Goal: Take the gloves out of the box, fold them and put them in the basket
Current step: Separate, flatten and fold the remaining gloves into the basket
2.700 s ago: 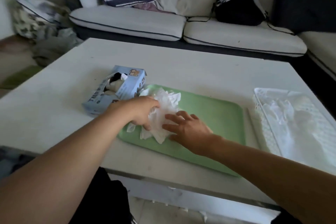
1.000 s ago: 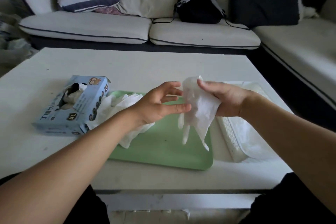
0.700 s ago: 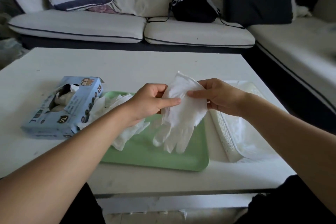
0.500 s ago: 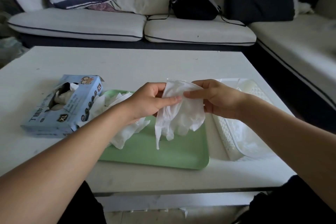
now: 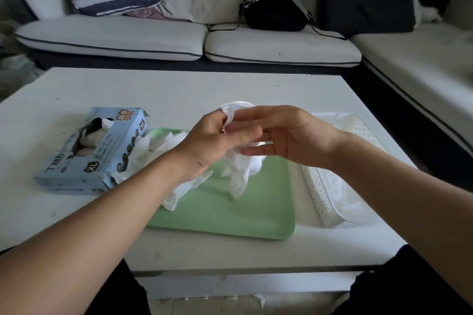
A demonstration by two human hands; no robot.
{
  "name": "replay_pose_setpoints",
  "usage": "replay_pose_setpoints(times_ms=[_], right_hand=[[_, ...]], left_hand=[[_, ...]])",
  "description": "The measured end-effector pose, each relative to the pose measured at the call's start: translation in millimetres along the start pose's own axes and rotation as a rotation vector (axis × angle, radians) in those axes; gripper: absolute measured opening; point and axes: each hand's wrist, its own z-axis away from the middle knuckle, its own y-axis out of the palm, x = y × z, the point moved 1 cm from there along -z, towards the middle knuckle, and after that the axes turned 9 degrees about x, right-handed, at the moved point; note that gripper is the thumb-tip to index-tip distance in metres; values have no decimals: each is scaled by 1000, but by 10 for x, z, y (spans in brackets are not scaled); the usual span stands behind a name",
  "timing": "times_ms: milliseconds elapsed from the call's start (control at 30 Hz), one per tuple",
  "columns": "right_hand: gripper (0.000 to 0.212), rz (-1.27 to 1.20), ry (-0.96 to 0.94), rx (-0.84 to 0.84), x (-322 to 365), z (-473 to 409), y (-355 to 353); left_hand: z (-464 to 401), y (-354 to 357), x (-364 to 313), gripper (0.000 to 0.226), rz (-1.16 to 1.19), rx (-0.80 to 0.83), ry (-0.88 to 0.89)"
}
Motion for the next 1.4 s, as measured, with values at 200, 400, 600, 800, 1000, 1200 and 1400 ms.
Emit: replay_pose_setpoints(times_ms=[200,400,600,800,1000,1200,1400], right_hand=[[48,447,-98,-439,40,13,-322],[32,264,49,-119,-173,-17,-204],[30,495,-195,-449,-201,-133,-283],[9,627,-249,-439,-235,-121,-246],[23,272,331,139,-502,-27,-157],[25,135,175,-72,-338,-13,-236],[20,421,-39,-419,-307,-64,-437]], left_hand=[[-14,-61,-33,16,-26,-270,-12],[-14,-99,-30,46,-67,-248,-54],[-49,-176,-82,62,-393,-407,199],[-2,-203,-79,15,-637,-292,268],[135,-280,62,28,-483,209,-443],[62,-263,-19,20,-410,-33,-233],[-73,-312,21,12,-325,-256,31]])
